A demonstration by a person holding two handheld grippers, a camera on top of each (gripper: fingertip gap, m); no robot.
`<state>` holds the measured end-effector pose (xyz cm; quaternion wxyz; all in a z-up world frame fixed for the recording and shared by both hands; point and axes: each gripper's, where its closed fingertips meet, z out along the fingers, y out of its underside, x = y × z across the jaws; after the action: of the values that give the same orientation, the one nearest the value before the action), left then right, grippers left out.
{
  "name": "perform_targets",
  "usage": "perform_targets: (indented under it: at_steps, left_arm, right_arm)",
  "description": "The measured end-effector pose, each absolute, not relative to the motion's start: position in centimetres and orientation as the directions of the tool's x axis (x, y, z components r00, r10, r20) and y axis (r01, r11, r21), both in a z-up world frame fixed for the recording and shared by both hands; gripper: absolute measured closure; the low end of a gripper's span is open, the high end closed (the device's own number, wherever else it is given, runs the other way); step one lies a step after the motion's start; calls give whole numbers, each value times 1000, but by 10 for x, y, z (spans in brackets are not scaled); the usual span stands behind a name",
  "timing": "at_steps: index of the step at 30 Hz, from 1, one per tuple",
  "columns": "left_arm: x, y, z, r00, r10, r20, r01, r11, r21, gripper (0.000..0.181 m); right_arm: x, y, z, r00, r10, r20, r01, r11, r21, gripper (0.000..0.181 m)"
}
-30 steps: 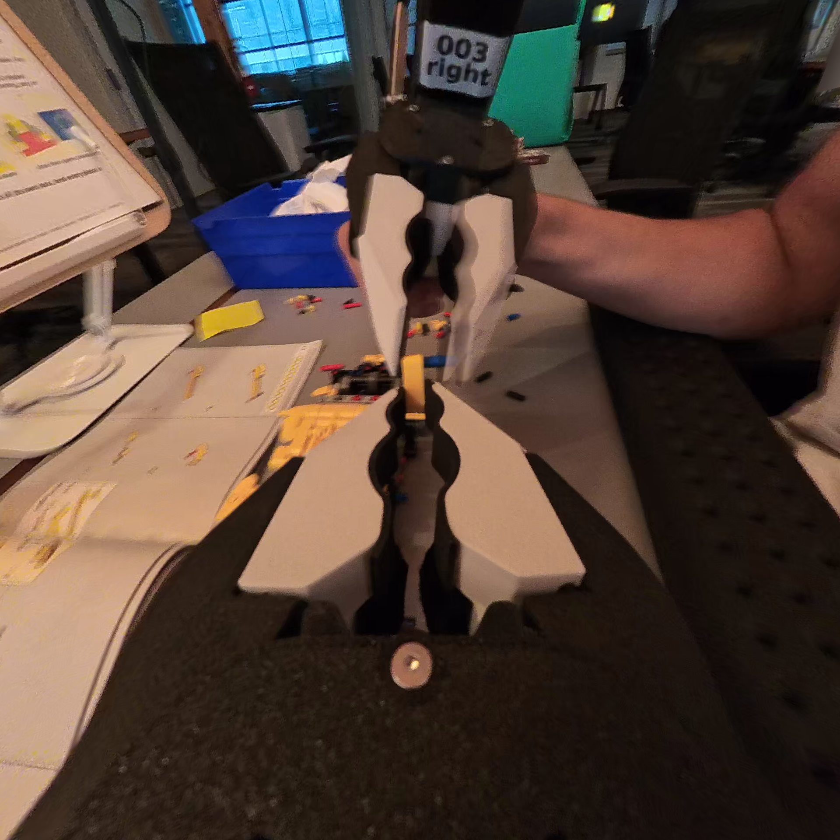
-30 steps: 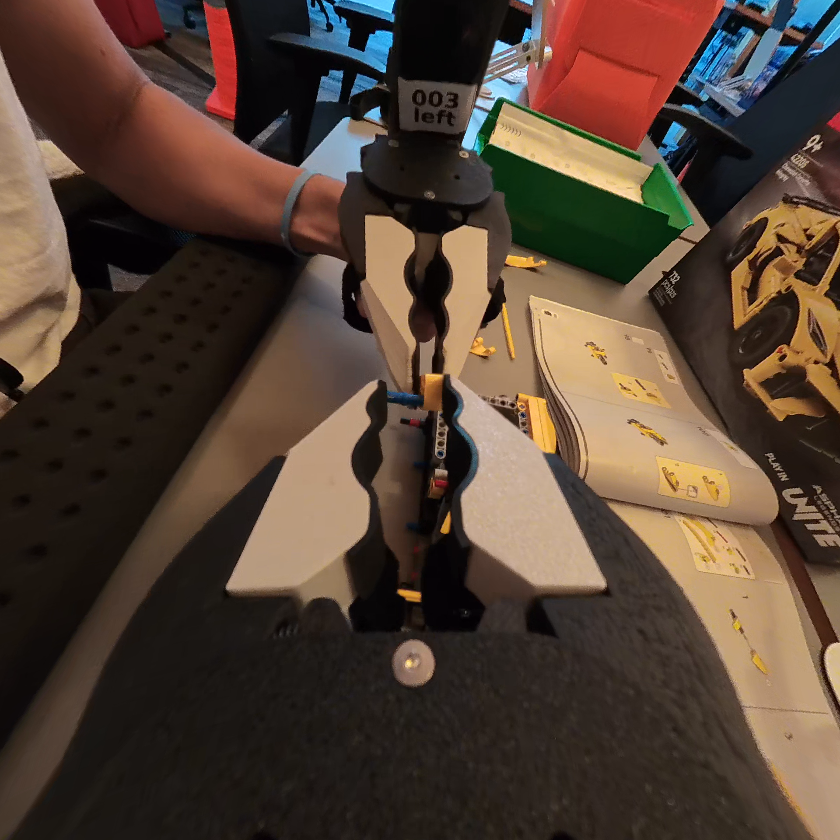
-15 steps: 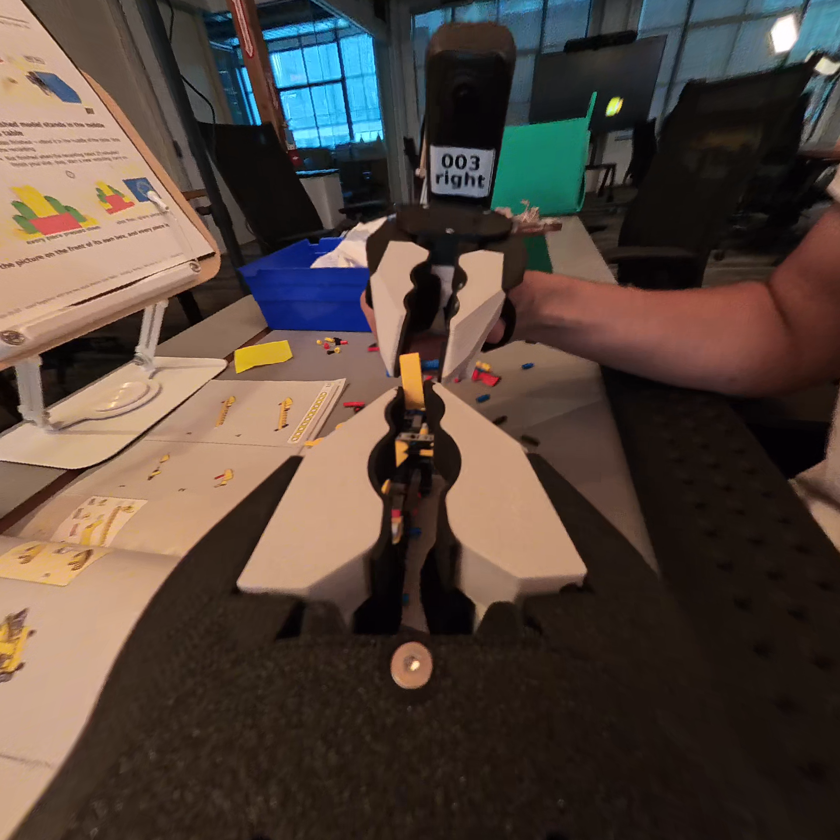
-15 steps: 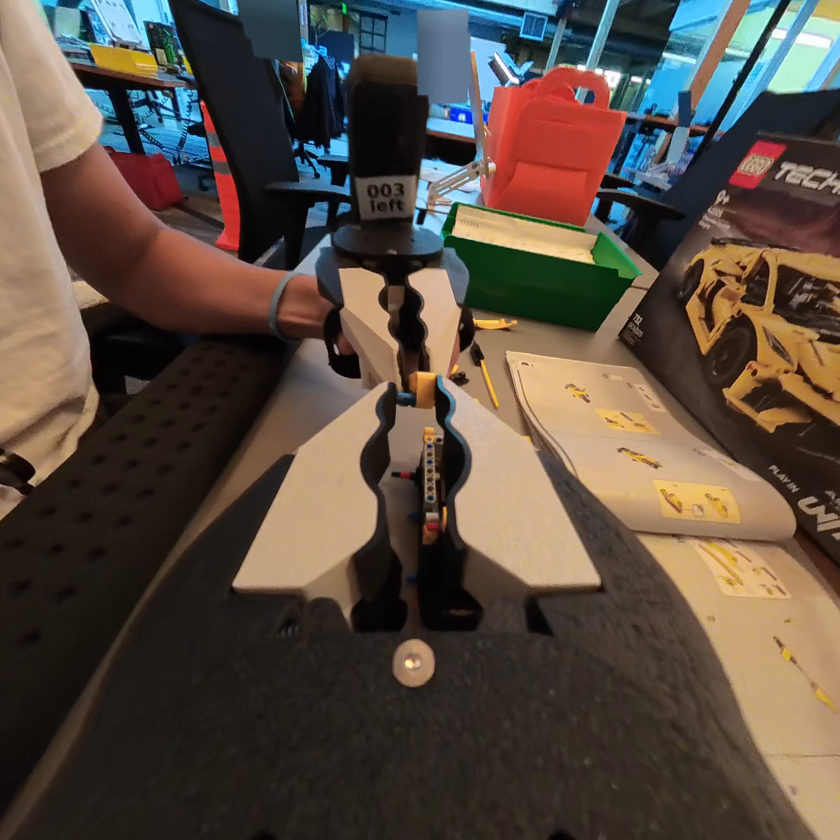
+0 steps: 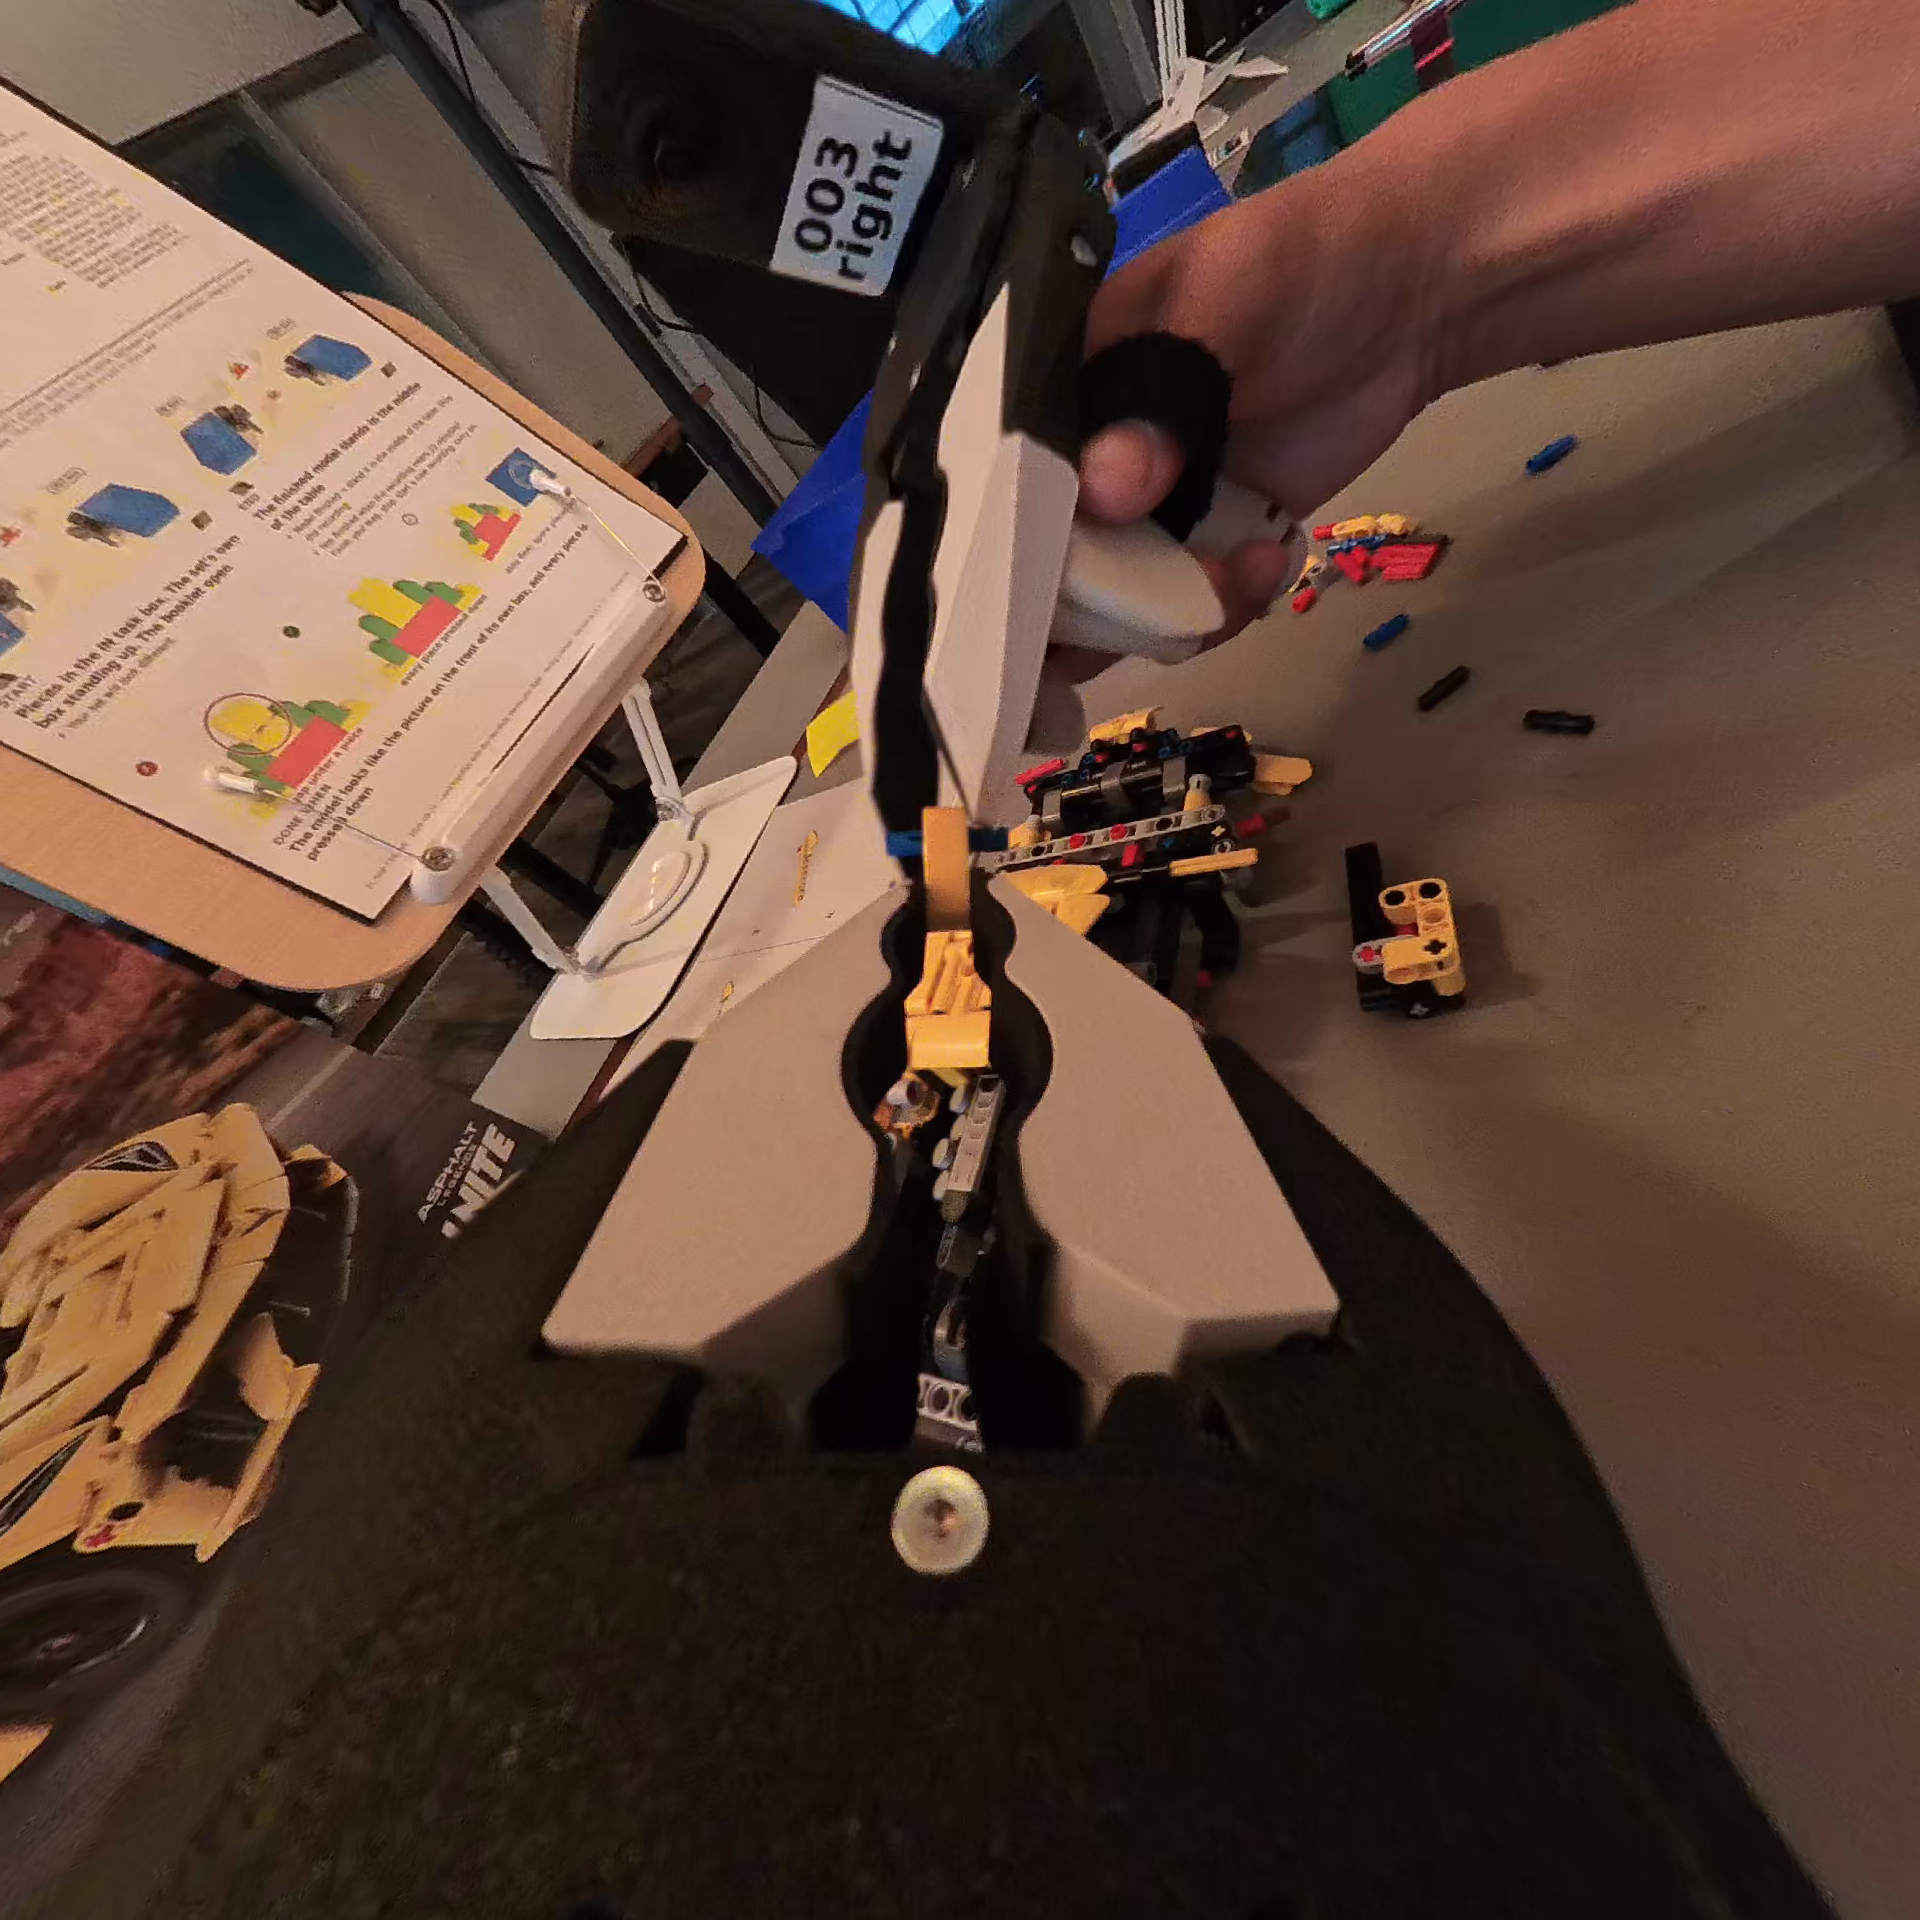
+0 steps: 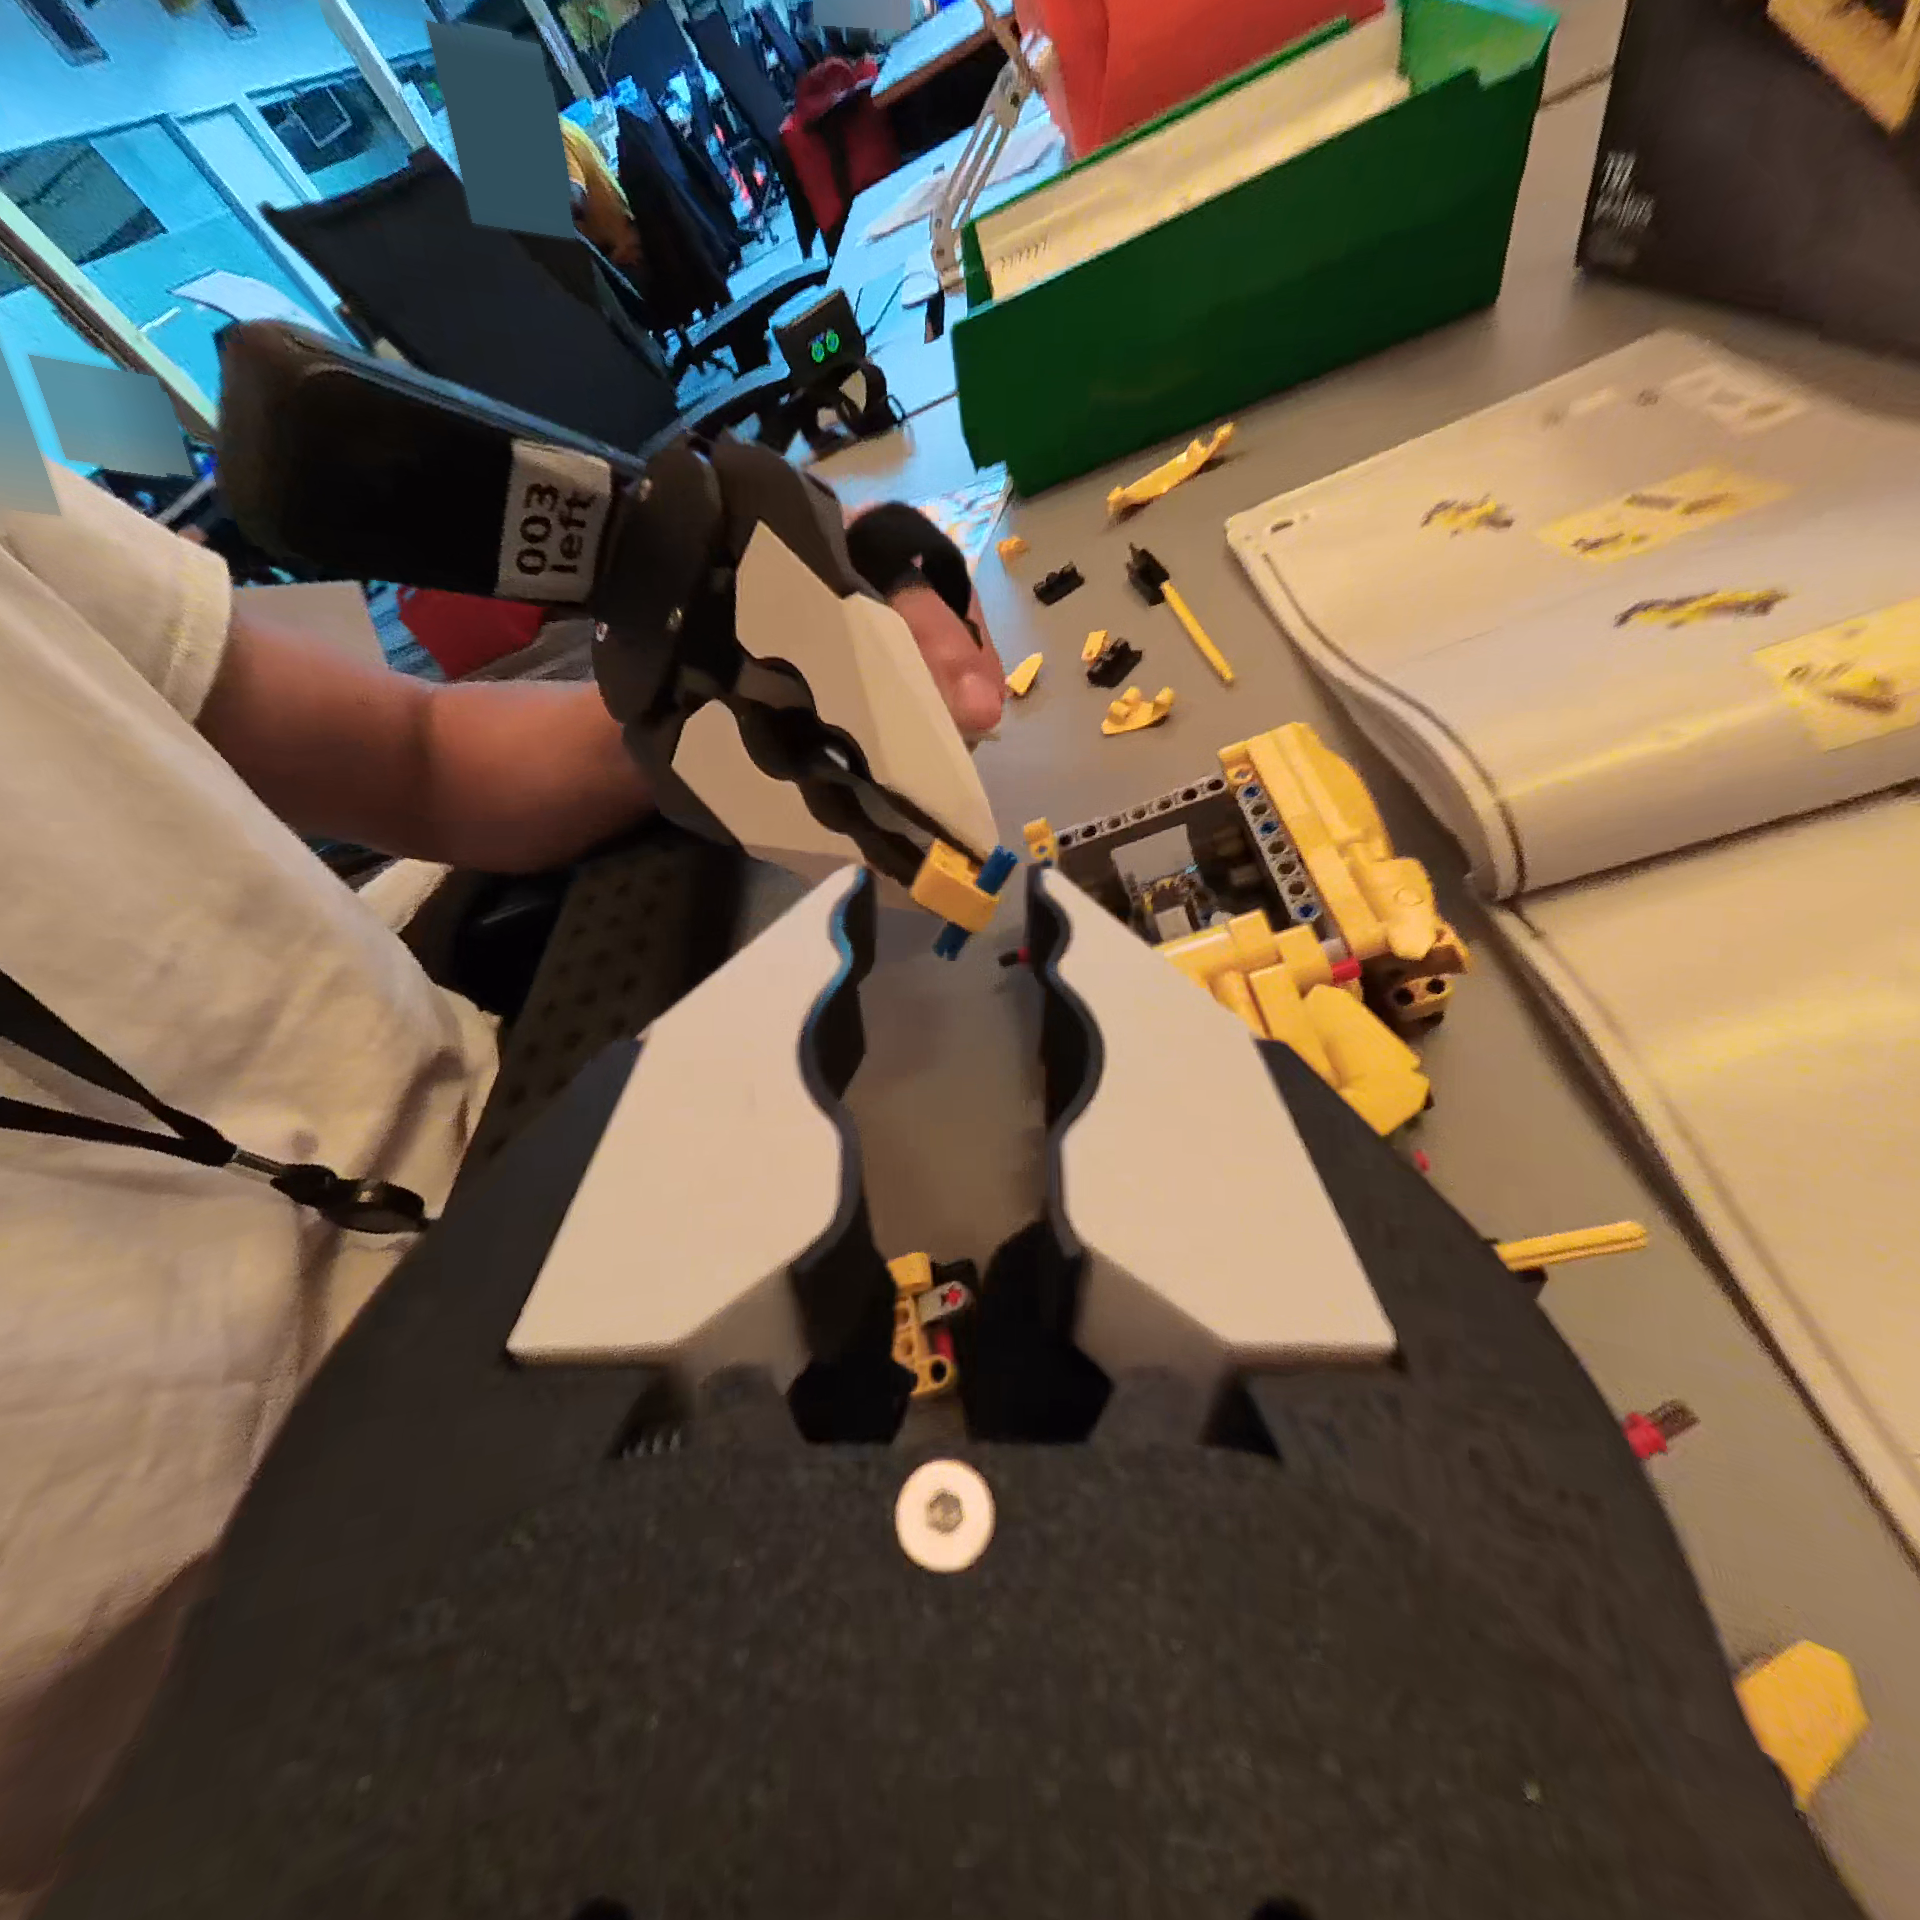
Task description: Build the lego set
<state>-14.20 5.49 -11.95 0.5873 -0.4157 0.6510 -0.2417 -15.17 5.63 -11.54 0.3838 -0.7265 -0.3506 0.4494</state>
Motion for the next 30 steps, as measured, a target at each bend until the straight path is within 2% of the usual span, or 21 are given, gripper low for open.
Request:
perform_targets:
  at_steps: [1,2,8,12,16,23,26,30]
  left_arm:
    - [-142,55,-119,39,-820,-570,-256,544,-799,174]
    - [-142,55,-118,44,-816,-576,-255,549,-796,174]
    - [-142,57,-112,89,-826,-557,-251,523,-815,173]
    - [-148,69,-89,210,-851,-481,-171,453,-875,170]
    - [-156,74,-66,282,-887,-365,-40,369,-928,169]
    - [-163,88,-51,346,-924,-165,86,207,-975,164]
    - [-159,86,-49,312,-947,-72,131,118,-984,163]
    - [-152,81,-53,317,-946,-71,114,112,-987,163]
  right_arm:
    - [-152,56,-117,354,850,-391,172,-470,-866,163]
    - [-152,56,-117,353,850,-392,171,-471,-866,165]
    - [-151,58,-112,340,831,-440,128,-504,-854,165]
    - [-154,66,-90,238,790,-565,-79,-564,-822,166]
    - [-161,71,-66,41,718,-695,-297,-655,-695,166]
    - [-155,85,-53,68,714,-697,-463,-597,-656,166]
    - [-147,93,-42,26,711,-703,-606,-548,-577,166]
    - [-146,95,-40,-20,697,-717,-673,-539,-506,166]
